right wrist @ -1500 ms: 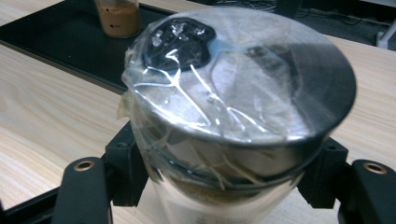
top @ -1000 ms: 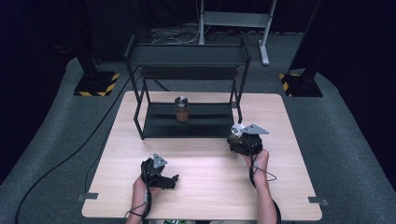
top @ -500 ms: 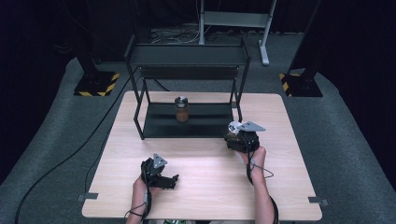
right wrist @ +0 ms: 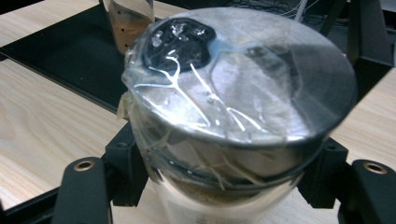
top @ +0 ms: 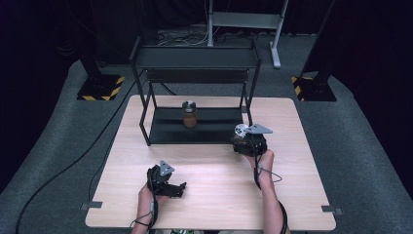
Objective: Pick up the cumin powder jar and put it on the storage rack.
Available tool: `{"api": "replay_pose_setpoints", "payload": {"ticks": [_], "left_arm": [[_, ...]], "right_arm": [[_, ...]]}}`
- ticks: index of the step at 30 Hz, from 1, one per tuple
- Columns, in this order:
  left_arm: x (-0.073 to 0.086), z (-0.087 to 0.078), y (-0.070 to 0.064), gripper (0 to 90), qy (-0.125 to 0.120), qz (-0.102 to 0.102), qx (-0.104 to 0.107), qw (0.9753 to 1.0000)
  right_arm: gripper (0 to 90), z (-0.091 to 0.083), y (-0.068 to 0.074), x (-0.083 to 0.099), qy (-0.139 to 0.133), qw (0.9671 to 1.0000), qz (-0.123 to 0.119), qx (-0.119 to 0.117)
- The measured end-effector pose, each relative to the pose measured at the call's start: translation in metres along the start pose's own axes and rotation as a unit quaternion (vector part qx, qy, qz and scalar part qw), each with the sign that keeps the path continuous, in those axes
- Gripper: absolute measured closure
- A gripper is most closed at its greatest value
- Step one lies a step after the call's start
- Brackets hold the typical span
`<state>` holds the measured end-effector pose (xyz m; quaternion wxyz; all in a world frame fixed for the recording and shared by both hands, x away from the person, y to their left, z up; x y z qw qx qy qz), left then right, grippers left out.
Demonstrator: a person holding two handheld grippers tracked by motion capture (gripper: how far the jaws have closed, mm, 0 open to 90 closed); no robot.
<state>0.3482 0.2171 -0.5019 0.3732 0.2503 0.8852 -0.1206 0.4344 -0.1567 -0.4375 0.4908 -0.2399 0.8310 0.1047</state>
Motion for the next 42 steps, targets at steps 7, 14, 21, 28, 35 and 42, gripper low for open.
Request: {"api": "replay_pose_setpoints", "payload": {"ticks": [7,14,21,28,35,42], "left_arm": [[0.0,0.0,0.0,0.0,-0.001,0.0,0.0,1.0],[0.0,0.0,0.0,0.0,0.0,0.0,0.0,1.0],[0.0,0.0,0.0,0.0,0.0,0.0,0.0,1.0],[0.0,0.0,0.0,0.0,-0.001,0.0,0.0,1.0],[0.0,0.0,0.0,0.0,0.0,0.001,0.0,1.0],[0.0,0.0,0.0,0.0,-0.001,0.0,0.0,1.0]], "right_arm": [[30.2,0.005,0.002,-0.003,0.001,1.0,-0.003,-0.001],[30.2,0.01,0.003,-0.009,0.001,1.0,-0.006,-0.002],[30.2,0.016,0.003,-0.013,0.003,1.0,-0.007,-0.002],[30.2,0.022,0.002,-0.017,0.004,1.0,-0.007,-0.001],[30.3,0.028,0.004,-0.021,0.005,0.9999,-0.009,-0.003],[30.2,0.033,0.005,-0.024,0.005,1.0,-0.008,-0.001]]}}
Point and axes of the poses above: each handheld gripper's, and its own axes: z roughly forward along the jaws, x roughly out of its underside, y roughly to its left, the point moved 9 cm from there along z, roughly forward along the jaws, and after that the axes turned 2 degrees about -z, right-handed, at the moved point
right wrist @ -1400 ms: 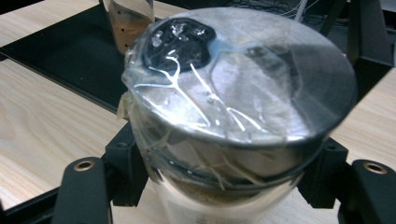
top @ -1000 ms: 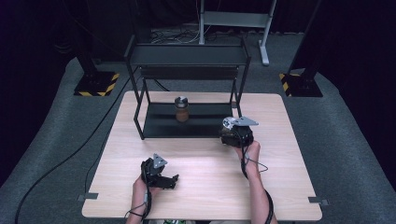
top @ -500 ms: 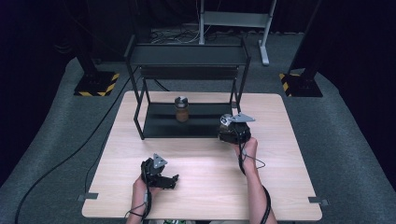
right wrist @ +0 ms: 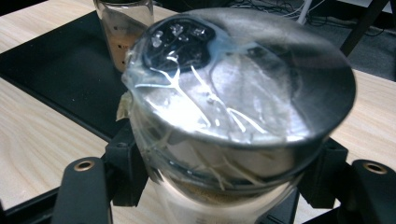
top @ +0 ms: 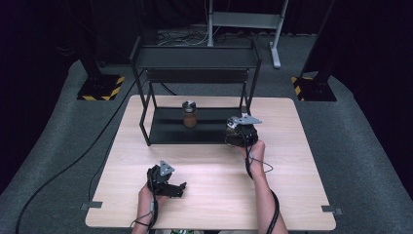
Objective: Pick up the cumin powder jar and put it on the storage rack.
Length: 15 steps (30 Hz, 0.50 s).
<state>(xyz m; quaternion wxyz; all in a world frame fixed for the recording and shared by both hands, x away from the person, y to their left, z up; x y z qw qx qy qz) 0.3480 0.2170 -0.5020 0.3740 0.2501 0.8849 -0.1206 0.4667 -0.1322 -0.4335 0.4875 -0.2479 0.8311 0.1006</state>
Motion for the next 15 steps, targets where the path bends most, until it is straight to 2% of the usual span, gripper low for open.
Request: {"api": "replay_pose_setpoints", "payload": {"ticks": [6,15], "left_arm": [[0.0,0.0,0.0,0.0,0.0,0.0,0.0,1.0],[0.0,0.0,0.0,0.0,0.0,0.0,0.0,1.0]], "right_arm": [[30.2,0.0004,0.0003,0.0003,-0.001,1.0,0.002,-0.001],[30.2,0.0065,0.0074,-0.0047,0.003,0.9999,-0.007,-0.009]]}}
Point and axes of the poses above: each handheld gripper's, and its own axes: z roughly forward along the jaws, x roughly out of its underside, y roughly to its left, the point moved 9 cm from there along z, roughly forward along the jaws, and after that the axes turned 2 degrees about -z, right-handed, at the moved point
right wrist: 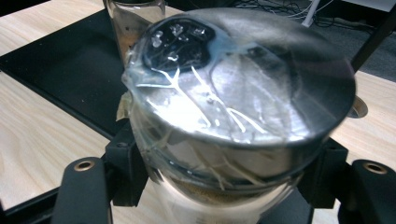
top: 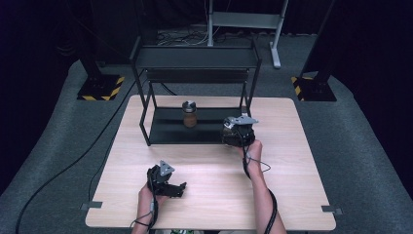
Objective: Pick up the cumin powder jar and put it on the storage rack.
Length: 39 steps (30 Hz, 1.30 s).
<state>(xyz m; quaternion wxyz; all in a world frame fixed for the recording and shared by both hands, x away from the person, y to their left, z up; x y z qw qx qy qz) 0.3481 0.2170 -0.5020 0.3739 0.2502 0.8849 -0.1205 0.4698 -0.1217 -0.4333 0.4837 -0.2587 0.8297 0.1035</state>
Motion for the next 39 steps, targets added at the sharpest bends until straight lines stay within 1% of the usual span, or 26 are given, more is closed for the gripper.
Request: {"api": "replay_pose_setpoints", "payload": {"ticks": [10,30,39], "left_arm": [[0.0,0.0,0.0,0.0,0.0,0.0,0.0,1.0],[0.0,0.0,0.0,0.0,0.0,0.001,0.0,1.0],[0.0,0.0,0.0,0.0,0.0,0.0,0.0,1.0]], "right_arm": [[30.2,0.006,0.001,-0.01,-0.002,1.0,-0.002,-0.003],[30.2,0.022,0.001,-0.018,0.006,1.0,-0.001,-0.003],[30.2,0.032,-0.001,-0.02,0.008,0.9999,0.007,-0.002]]}}
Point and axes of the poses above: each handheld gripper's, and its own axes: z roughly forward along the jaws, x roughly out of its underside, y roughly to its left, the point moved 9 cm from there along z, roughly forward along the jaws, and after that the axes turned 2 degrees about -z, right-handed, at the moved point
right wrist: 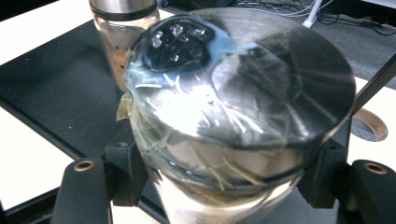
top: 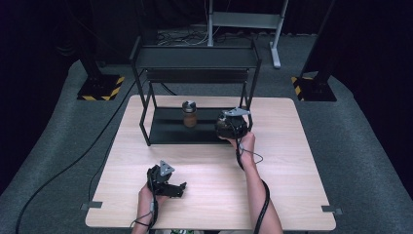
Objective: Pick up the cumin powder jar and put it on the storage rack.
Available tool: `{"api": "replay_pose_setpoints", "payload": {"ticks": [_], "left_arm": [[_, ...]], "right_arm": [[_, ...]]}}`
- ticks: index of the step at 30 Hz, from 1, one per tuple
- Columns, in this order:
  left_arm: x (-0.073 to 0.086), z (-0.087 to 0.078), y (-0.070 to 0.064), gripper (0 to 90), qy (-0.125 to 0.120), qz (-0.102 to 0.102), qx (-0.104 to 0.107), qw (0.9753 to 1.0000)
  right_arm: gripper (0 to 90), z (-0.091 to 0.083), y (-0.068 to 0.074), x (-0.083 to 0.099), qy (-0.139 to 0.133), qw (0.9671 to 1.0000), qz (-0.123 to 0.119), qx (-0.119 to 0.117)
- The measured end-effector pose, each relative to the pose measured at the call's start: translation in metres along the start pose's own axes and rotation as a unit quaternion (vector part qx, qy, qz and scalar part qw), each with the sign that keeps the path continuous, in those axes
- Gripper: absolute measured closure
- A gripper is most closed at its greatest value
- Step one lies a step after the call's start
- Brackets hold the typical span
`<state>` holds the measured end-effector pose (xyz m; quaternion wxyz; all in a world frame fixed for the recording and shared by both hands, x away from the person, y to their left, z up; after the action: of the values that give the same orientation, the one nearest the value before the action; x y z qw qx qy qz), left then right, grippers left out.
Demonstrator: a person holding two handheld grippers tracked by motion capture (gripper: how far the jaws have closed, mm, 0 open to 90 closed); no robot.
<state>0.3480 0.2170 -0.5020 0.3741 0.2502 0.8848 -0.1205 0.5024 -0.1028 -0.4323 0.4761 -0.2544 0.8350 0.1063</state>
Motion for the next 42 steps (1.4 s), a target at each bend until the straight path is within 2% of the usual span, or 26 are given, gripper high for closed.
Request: {"api": "replay_pose_setpoints", "payload": {"ticks": [25,37,42], "left_arm": [[0.0,0.0,0.0,0.0,0.0,0.0,0.0,1.0],[0.0,0.0,0.0,0.0,0.0,0.0,0.0,1.0],[0.0,0.0,0.0,0.0,0.0,0.001,0.0,1.0]], "right_arm": [[30.2,0.025,-0.004,0.004,-0.018,0.9994,0.018,0.022],[30.2,0.037,-0.006,0.001,-0.013,0.9992,0.021,0.03],[30.3,0.042,-0.005,0.002,-0.019,0.9989,0.017,0.039]]}}
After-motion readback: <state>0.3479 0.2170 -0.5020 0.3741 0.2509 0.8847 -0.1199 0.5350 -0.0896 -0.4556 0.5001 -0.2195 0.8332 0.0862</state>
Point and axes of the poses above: each handheld gripper's, and its own axes: z roughly forward along the jaws, x roughly out of its underside, y roughly to its left, the point moved 9 cm from there along z, roughly forward along the jaws, and after that the axes turned 2 degrees about -z, right-handed, at the moved point
